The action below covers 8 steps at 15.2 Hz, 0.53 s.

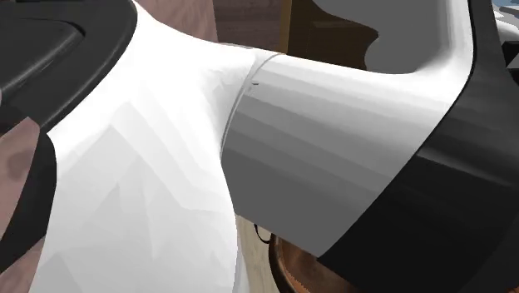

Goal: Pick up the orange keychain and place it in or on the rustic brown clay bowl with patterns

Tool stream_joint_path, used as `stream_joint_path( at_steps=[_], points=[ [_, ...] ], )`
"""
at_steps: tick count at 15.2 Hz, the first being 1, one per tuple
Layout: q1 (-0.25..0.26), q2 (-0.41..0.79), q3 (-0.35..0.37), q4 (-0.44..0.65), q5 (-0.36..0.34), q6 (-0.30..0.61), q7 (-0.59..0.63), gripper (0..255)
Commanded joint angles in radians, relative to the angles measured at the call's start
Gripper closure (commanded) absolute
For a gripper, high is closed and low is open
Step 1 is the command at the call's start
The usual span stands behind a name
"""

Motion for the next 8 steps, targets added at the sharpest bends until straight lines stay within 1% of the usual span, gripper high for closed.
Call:
stream_joint_path(
  at_steps=[1, 8],
  points=[
    [0.001, -0.006, 0.003, 0.017, 0.005, -0.022, -0.003, 255],
    [0.006, -0.028, 0.013, 0.081, 0.022, -0.102, -0.016, 255]
  ],
)
